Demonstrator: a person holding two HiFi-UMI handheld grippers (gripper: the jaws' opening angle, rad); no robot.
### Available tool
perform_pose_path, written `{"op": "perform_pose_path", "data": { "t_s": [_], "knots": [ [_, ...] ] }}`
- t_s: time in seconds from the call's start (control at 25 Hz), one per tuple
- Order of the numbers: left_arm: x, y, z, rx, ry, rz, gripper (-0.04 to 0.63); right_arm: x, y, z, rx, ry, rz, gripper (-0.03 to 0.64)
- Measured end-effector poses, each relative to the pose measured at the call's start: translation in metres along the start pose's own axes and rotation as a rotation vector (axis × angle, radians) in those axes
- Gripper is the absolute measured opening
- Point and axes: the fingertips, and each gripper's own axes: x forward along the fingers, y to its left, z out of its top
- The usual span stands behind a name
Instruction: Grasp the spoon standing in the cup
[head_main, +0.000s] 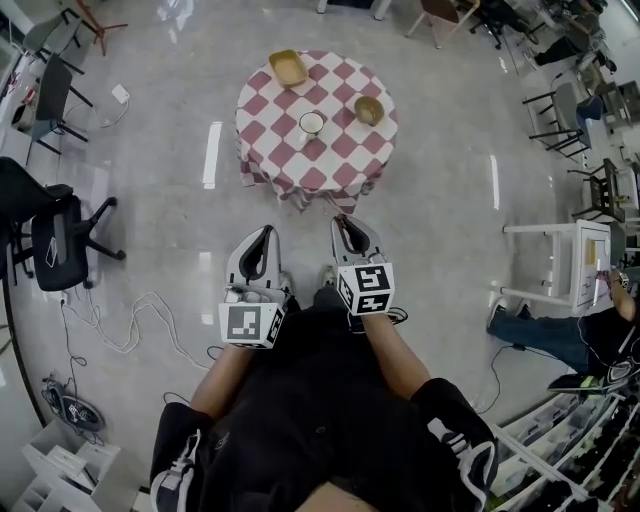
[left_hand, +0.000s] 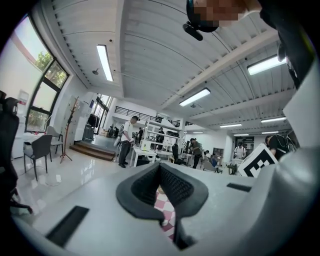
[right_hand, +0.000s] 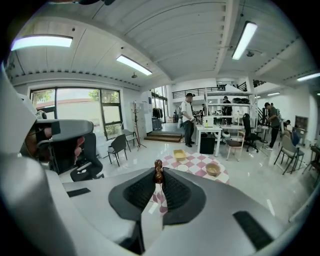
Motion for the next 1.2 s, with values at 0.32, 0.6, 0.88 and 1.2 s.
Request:
{"op": "perform_pose_path", "data": {
  "t_s": [0.32,0.6,0.88,1.2],
  "knots": [
    [0.013,-0.038,-0.007,-0.011,0.000,0.052,0.007,-0.038,-0.042,-0.004,0.008,-0.017,0.014,0.057],
    [0.026,-0.078,-0.013,0.013,0.000,0.081,0.008,-0.064,-0.078,-0.005,0.013,-0.040,0.038,0.057],
    [0.037,-0.100,-0.014,0.035,0.004,0.092,0.008,-0.073,-0.098,-0.008,0.010,-0.040,0.064,0.058],
    [0.037,-0.102,-0.010,0.047,-0.003,0.107,0.008,-0.072,-0.096,-0.003,0.011,-0.055,0.092,0.057]
  ]
}}
